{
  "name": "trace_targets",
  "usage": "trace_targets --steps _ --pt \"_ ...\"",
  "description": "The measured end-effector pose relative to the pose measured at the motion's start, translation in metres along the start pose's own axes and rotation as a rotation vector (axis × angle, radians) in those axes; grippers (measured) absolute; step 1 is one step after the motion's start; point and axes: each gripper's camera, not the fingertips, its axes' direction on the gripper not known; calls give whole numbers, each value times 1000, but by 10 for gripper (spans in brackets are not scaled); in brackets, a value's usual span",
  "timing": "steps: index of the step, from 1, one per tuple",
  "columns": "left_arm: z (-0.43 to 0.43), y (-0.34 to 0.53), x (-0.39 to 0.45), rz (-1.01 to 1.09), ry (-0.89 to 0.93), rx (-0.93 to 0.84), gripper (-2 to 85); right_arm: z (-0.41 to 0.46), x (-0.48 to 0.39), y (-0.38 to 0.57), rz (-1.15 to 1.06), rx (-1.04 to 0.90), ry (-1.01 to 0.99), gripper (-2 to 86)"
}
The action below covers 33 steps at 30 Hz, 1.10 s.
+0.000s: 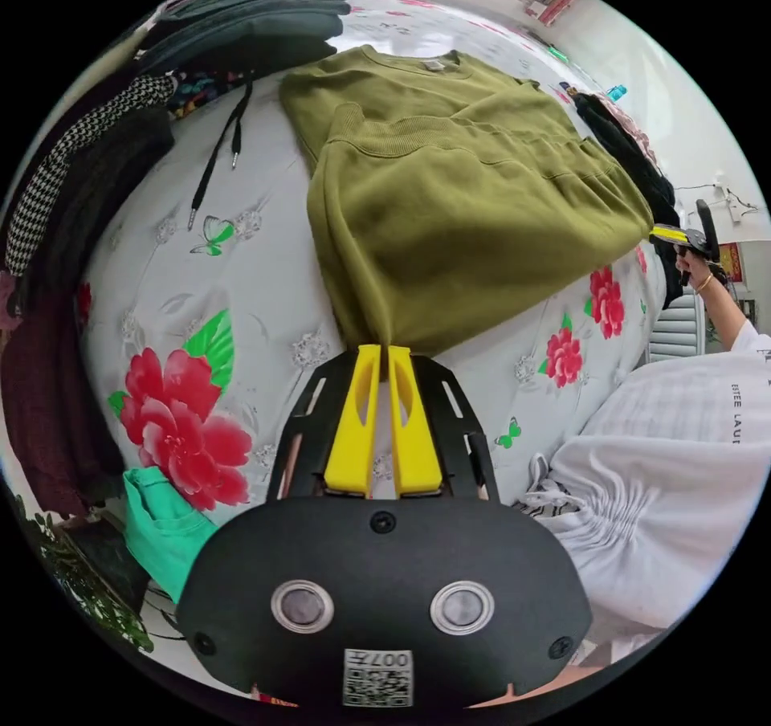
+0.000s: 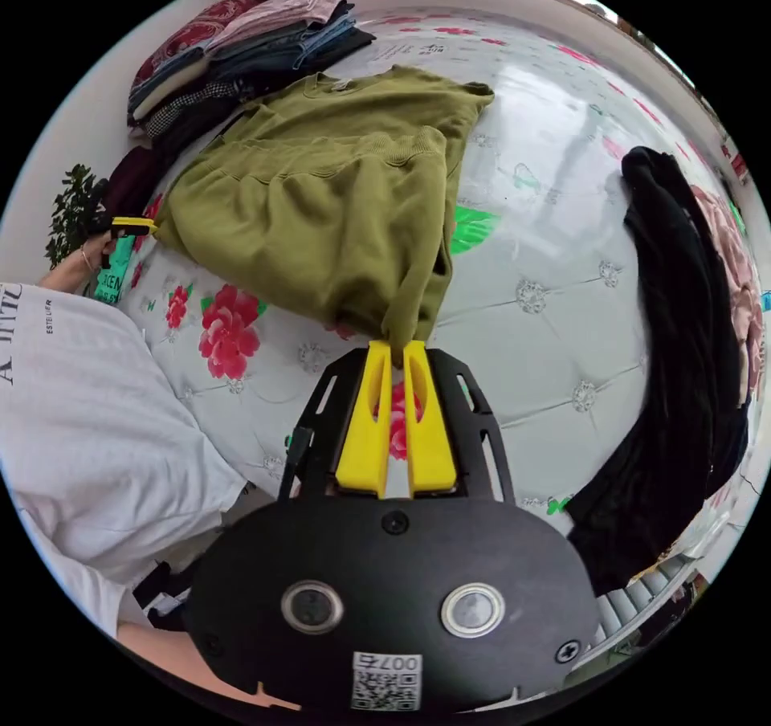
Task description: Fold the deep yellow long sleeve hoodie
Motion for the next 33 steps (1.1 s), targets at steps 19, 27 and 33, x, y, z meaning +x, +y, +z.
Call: trace_targets --steps 19,27,33 --pt "-1 72 -34 -156 172 91 132 -13 42 78 112 67 -162 90" --pt "-7 40 -41 -119 145 12 56 13 40 33 118 -64 -82 32" --pt "-66 114 -60 -130 348 226 40 -69 54 103 119 133 -152 10"
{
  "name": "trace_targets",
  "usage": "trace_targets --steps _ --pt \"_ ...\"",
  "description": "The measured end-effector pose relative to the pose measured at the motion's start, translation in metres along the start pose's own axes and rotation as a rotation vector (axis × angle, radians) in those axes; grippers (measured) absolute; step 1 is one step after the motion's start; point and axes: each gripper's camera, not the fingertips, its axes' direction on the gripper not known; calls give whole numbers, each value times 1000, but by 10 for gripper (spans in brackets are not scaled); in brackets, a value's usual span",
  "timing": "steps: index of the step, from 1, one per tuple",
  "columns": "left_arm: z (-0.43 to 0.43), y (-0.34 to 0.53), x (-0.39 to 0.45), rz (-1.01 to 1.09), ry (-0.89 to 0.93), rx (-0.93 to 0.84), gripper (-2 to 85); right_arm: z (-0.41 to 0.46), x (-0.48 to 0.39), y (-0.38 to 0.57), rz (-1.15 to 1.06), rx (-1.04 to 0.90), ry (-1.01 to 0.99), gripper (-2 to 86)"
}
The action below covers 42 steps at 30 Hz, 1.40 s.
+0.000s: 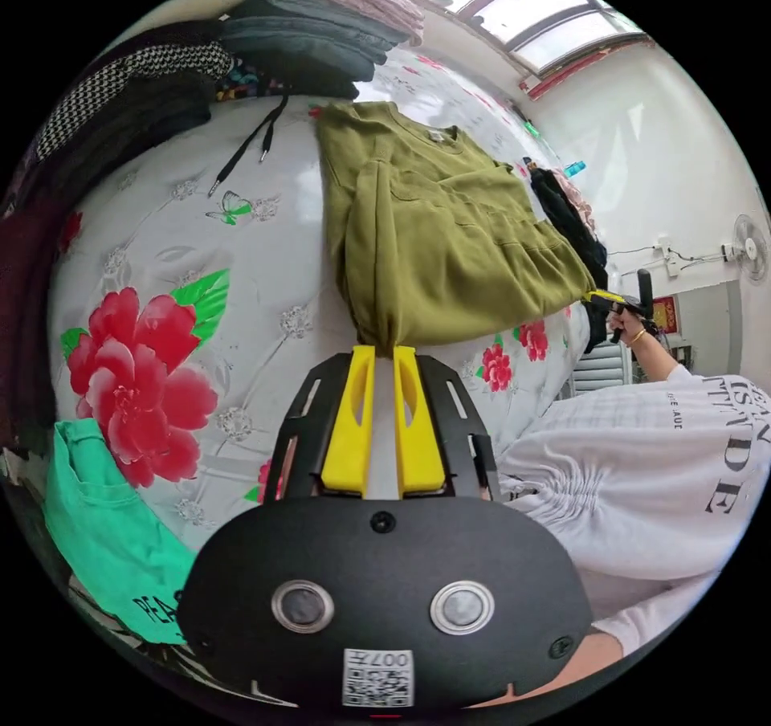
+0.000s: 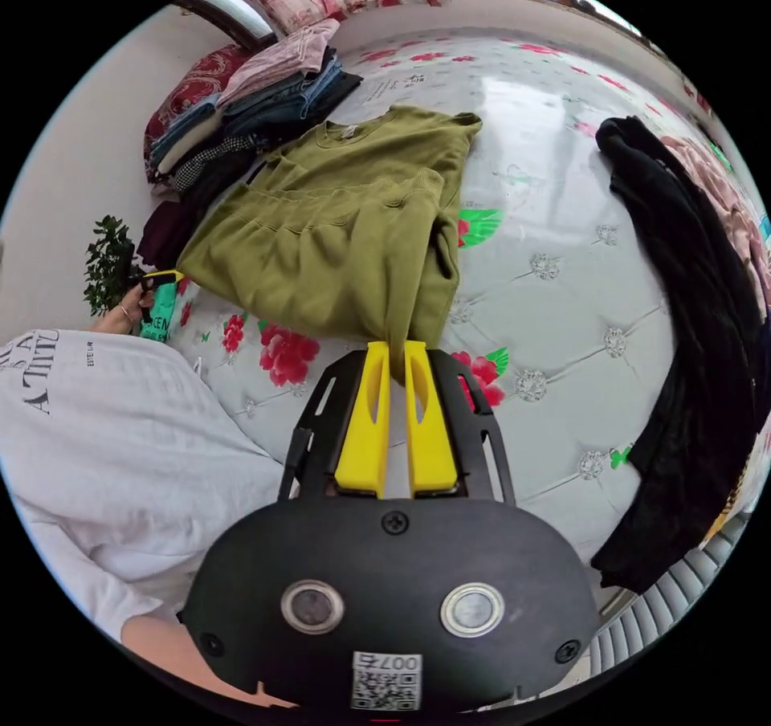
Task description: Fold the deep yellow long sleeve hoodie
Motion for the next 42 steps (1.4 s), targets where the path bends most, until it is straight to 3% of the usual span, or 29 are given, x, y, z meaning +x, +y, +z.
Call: trace_targets --steps 4,11,17,21,25,30,33,36,39,42 --pt "-40 52 6 2 101 29 32 -51 -3 66 7 31 -77 6" --pt "-145 117 -22 -149 394 337 16 -169 36 163 133 271 -413 2" --pt "-170 130 -20 -210 348 352 10 -210 46 201 205 284 -495 2" --pt "-169 97 -32 -261 387 354 10 -204 68 204 324 300 -593 2" --pt "-171 10 -44 -279 346 334 16 -220 107 137 386 369 -667 4" --pt "-131 -130 -62 -386 121 340 28 -217 154 8 484 407 -477 23" --pt "-99 -162 -66 -402 65 299 50 -185 172 -44 542 376 -307 39" --pt "-76 -158 -57 -341 52 273 69 -159 163 -46 526 421 -314 53" --pt "-58 -132 -38 -251 -65 264 75 -141 112 -28 364 489 -183 66" --pt "-47 -108 -40 -277 -139 268 77 -104 65 -26 259 401 -14 79"
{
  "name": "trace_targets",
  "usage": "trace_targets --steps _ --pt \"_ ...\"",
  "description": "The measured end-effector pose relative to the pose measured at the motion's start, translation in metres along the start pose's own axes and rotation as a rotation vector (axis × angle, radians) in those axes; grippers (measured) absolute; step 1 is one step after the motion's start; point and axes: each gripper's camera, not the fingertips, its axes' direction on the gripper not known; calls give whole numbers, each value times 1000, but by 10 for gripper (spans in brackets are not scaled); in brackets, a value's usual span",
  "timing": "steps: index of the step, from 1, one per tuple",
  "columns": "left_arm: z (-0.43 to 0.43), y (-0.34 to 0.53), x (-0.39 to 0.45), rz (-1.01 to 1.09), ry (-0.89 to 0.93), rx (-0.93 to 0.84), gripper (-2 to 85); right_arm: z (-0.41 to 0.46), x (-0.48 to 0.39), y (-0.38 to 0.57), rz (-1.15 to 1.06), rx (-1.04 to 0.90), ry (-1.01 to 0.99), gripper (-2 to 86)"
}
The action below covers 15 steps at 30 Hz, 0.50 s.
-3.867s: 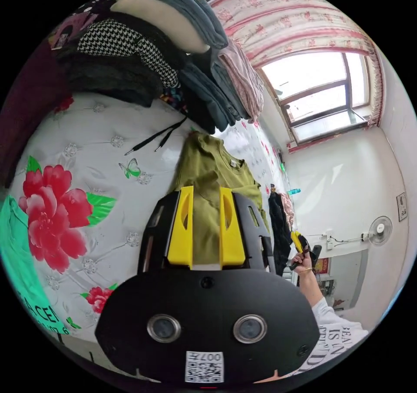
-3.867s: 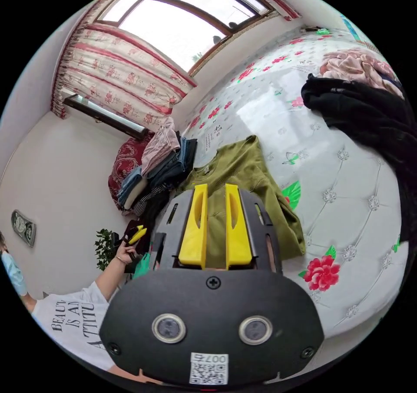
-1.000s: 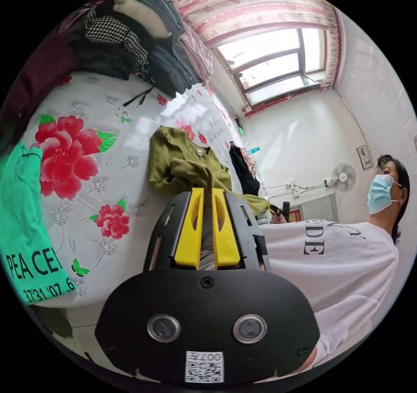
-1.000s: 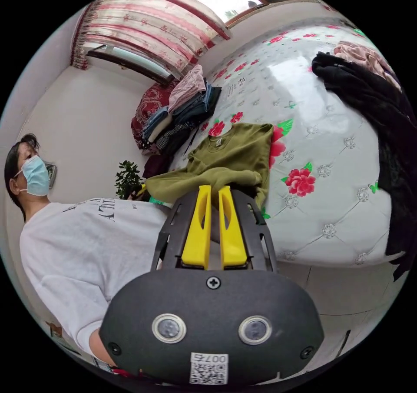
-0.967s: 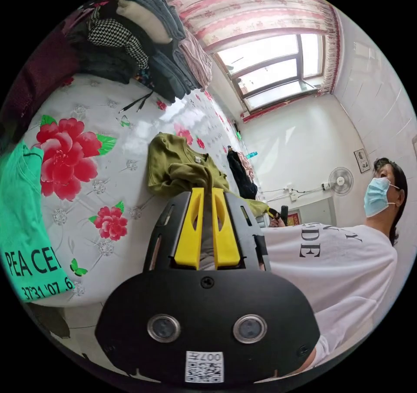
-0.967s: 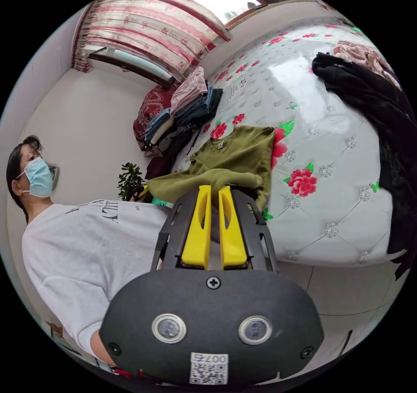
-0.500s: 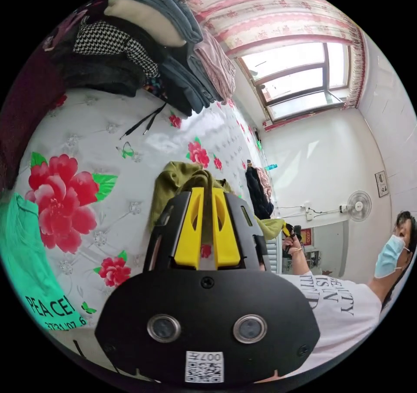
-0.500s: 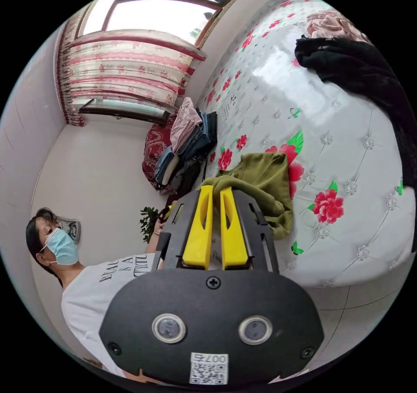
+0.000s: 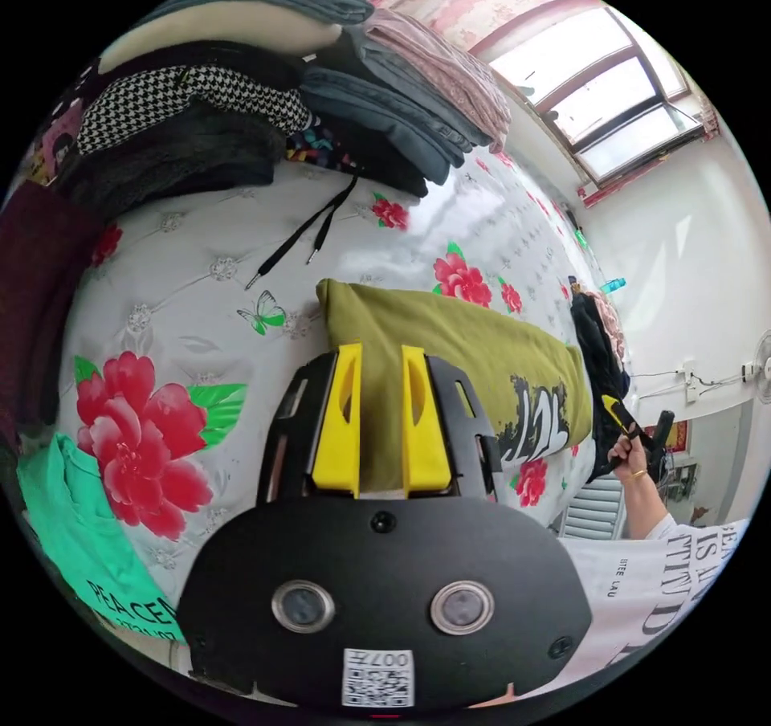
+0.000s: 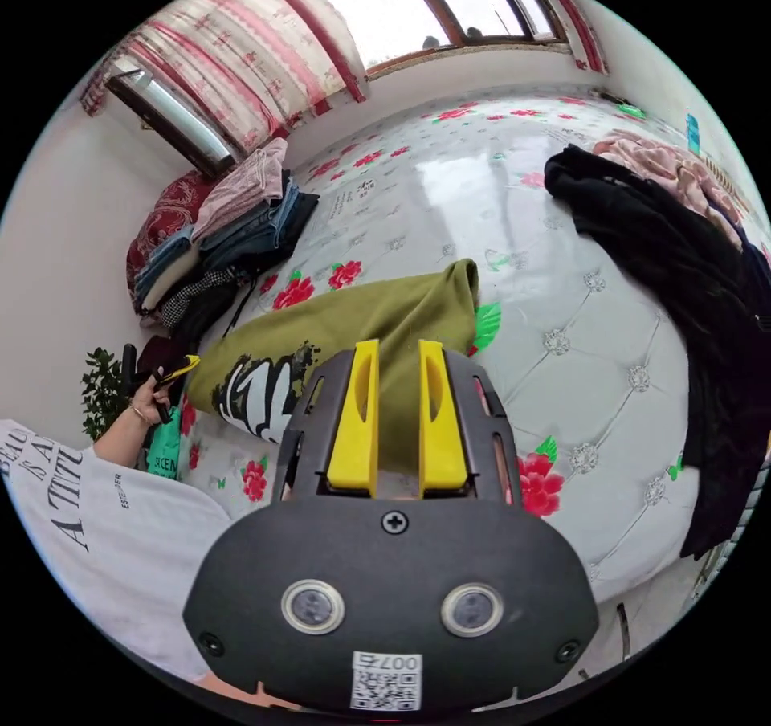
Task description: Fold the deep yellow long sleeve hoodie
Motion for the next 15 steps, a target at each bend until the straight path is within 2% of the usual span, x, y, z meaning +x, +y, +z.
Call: trace_targets --steps 3,7,9,12,15 --pt "8 0 -12 -26 22 -3 101 21 -1 -2 -15 -72 80 94" --pt "28 -8 -17 -61 76 -98 150 46 27 -10 60 -195 18 105" --pt "13 7 -11 -50 71 -48 150 52 20 -6 42 -236 -27 107" --pt "-14 47 -2 27 9 68 136 38 -6 11 -42 -198 -22 108" --pt "-8 84 3 88 -9 7 137 37 -19 33 -79 -225 -46 106"
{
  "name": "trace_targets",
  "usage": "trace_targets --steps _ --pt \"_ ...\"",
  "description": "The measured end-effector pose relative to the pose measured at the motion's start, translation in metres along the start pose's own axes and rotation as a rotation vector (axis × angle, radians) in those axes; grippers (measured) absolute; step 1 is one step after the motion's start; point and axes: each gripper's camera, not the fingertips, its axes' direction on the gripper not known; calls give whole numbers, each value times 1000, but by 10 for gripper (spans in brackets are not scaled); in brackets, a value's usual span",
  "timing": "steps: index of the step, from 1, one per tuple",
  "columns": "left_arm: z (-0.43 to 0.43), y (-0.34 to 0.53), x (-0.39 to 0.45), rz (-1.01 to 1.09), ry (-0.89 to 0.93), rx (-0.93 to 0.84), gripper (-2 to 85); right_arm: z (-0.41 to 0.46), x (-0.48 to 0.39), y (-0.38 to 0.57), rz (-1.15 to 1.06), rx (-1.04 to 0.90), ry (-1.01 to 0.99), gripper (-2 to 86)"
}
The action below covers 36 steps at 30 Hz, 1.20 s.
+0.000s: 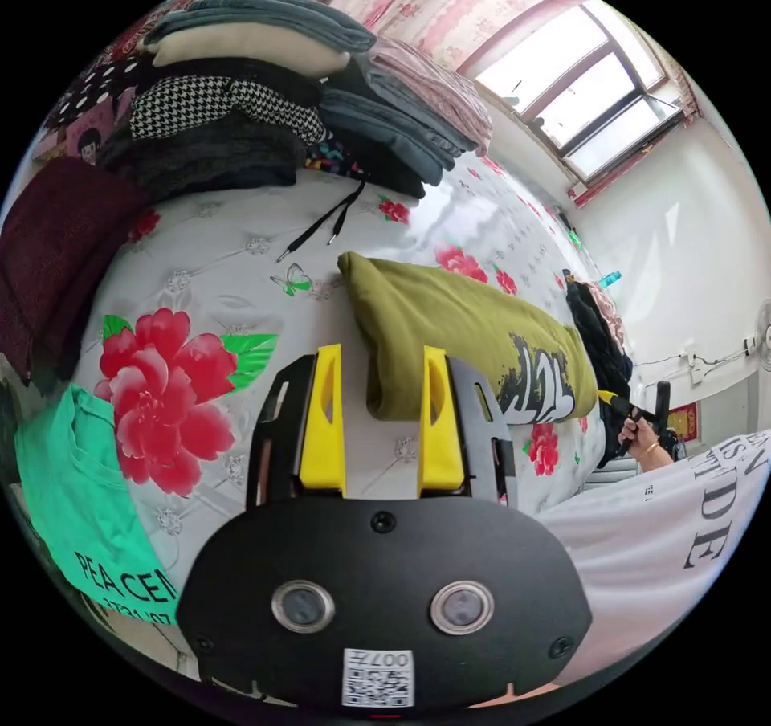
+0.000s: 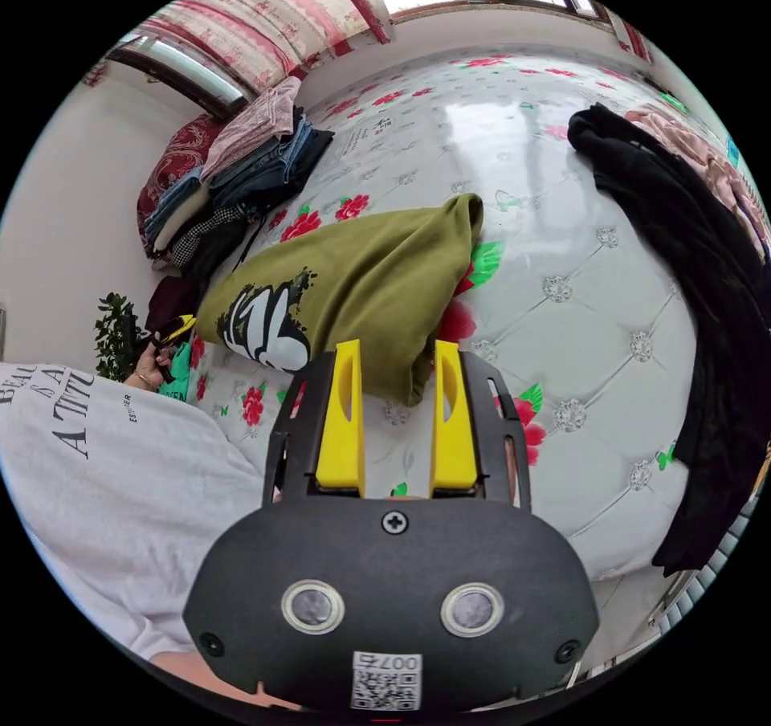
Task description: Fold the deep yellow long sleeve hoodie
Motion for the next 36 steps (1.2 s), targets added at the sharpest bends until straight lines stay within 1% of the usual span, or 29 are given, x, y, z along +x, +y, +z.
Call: trace_targets --steps 4,5,7,8,9,10,11,12,14,15,16,18,19,20,21,25,27,31,34,36 --pt "35 24 22 96 -42 -105 136 36 -17 6 -32 -55 -2 88" --pt "51 22 29 118 -72 -133 130 48 -24 2 -35 -62 -17 76" --pt "71 9 33 123 -103 -153 109 63 -33 -7 -20 -81 49 55" --pt "82 -5 32 111 -86 -207 84 66 -40 -12 -40 -94 69 41" --pt "86 -22 28 82 -56 -257 51 64 -43 -14 -53 -103 74 36" --pt "85 -30 27 72 -59 -276 47 52 -48 -17 -102 -117 69 26" --pt "77 -43 31 105 -79 -284 40 31 -52 -16 -174 -110 63 21" --pt "67 -53 36 155 -85 -279 38 22 -53 -14 -201 -106 56 18" --pt "55 -60 36 198 -27 -253 37 3 -42 -4 -224 -107 41 17" --pt "62 -59 32 210 11 -289 40 3 -35 0 -213 -112 33 18" --pt "70 -57 28 206 27 -313 41 12 -16 8 -157 -118 -9 23" --pt "97 -39 12 143 60 -388 58 41 11 23 -53 -165 -74 36" --pt "96 -34 10 130 74 -375 63 55 22 35 -3 -183 -103 48" --pt "86 -27 6 113 94 -331 72 51 27 45 35 -146 -120 60" --pt "72 -21 2 101 77 -296 81 45 27 48 38 -128 -129 66" --pt "38 -19 -7 116 56 -204 109 -7 37 53 74 31 -125 104" --pt "32 -38 -17 93 84 -160 120 -16 50 40 95 81 -145 112" --pt "37 -90 -27 41 170 -75 130 -3 75 -22 143 86 -121 118" --pt "66 -136 -26 35 180 -110 131 18 89 -70 168 56 -120 109" --pt "111 -160 -29 -6 187 -239 121 35 96 -91 185 25 -121 94"
